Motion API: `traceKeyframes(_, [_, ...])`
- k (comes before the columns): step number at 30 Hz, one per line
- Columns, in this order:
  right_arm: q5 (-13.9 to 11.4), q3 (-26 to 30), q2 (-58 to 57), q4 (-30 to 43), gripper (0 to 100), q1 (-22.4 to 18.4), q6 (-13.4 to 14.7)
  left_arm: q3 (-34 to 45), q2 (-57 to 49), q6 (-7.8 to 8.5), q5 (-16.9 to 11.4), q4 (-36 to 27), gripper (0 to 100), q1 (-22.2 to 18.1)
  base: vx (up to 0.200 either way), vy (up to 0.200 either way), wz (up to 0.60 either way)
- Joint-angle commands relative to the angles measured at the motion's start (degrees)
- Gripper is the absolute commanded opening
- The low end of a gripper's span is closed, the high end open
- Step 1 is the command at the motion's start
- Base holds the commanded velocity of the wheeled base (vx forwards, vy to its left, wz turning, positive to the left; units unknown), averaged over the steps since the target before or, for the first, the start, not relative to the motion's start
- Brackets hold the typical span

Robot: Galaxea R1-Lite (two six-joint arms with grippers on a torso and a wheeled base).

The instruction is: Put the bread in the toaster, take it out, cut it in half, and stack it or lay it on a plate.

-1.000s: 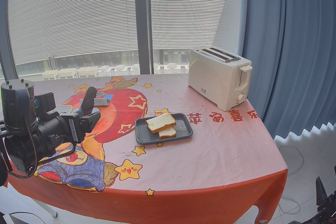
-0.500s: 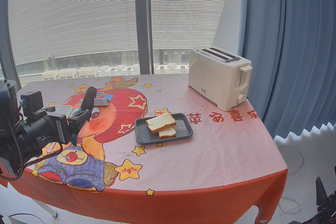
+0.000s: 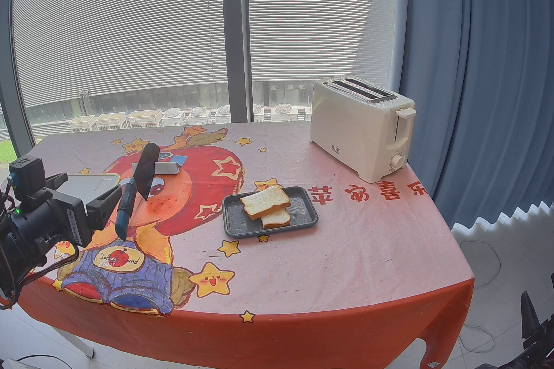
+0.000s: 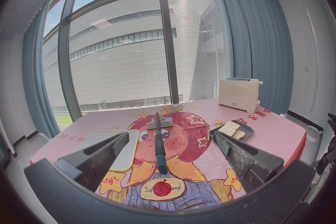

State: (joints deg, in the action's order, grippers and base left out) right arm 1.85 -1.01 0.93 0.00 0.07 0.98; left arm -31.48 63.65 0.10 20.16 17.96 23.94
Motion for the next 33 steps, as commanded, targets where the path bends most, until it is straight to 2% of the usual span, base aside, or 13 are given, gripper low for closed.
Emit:
traceKeyframes(1, [-0.01, 0.92, -0.93, 0.00, 100, 0.01, -0.01, 0.01, -0.45, -0.01, 0.32, 0.06, 100, -0.04, 0.000, 0.000, 0.00])
traceKeyframes(9, [-0.01, 0.92, -0.93, 0.00, 100, 0.01, -0.01, -0.08, -1.07, -0.01, 0.40, 0.06, 100, -0.30, 0.000, 0.000, 0.00])
traceKeyframes(13, [-0.01, 0.92, -0.93, 0.00, 100, 0.01, -0.01, 0.27, -3.71, -0.54, 0.23, -0.03, 100, -1.18, 0.000, 0.000, 0.00])
traceKeyframes(19, [-0.01, 0.92, -0.93, 0.00, 100, 0.01, -0.01, 3.44, -8.89, -0.80, 0.32, -0.03, 100, -1.09, 0.000, 0.000, 0.00])
traceKeyframes(24, [-0.01, 0.92, -0.93, 0.00, 100, 0.01, -0.01, 7.13, -16.19, -0.54, 0.32, -0.11, 100, -1.09, 0.000, 0.000, 0.00])
traceKeyframes(28, [-0.01, 0.92, -0.93, 0.00, 100, 0.01, -0.01, 8.71, -17.77, -0.36, 0.49, -0.11, 100, -1.27, 0.000, 0.000, 0.00])
traceKeyframes(33, [-0.01, 0.92, -0.93, 0.00, 100, 0.01, -0.01, 11.26, -21.20, -0.54, 2.34, -0.11, 100, -1.53, 0.000, 0.000, 0.00])
